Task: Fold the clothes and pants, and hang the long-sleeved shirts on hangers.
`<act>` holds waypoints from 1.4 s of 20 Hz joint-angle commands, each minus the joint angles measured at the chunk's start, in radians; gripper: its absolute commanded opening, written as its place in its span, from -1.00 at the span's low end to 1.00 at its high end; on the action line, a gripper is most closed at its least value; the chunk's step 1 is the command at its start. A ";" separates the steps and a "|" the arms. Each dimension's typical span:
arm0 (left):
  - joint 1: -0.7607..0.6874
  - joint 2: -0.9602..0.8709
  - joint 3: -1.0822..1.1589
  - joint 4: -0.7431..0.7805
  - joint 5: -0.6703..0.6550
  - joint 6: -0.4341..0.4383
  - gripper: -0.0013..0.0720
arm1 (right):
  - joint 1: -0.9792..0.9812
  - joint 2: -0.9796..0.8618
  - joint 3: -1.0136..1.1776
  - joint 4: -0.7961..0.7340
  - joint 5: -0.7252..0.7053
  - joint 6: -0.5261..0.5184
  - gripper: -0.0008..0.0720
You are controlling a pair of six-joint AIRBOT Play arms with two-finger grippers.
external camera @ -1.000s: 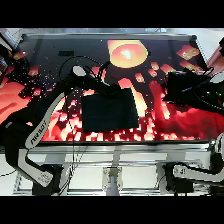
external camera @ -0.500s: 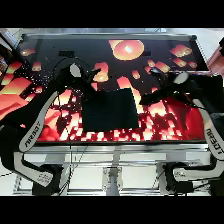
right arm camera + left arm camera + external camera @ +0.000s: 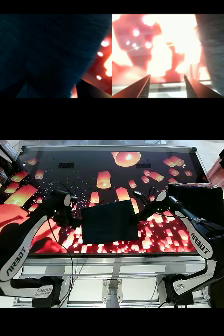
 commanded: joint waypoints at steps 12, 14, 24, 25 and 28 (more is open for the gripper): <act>0.021 0.040 -0.151 0.029 0.049 -0.016 0.39 | -0.148 0.139 0.114 -0.372 0.301 0.304 -0.91; 0.021 0.040 -0.151 0.029 0.050 -0.016 0.39 | -0.297 0.194 0.114 -0.503 0.401 0.340 -0.91; 0.021 0.039 -0.151 0.030 0.050 -0.016 0.39 | -0.970 0.314 0.105 -0.583 0.449 0.494 -0.71; 0.021 0.039 -0.151 0.030 0.050 -0.016 0.39 | -0.976 0.313 0.103 -0.584 0.443 0.501 -0.27; 0.021 0.039 -0.151 0.030 0.050 -0.016 0.39 | -0.976 0.314 0.102 -0.592 0.415 0.507 0.24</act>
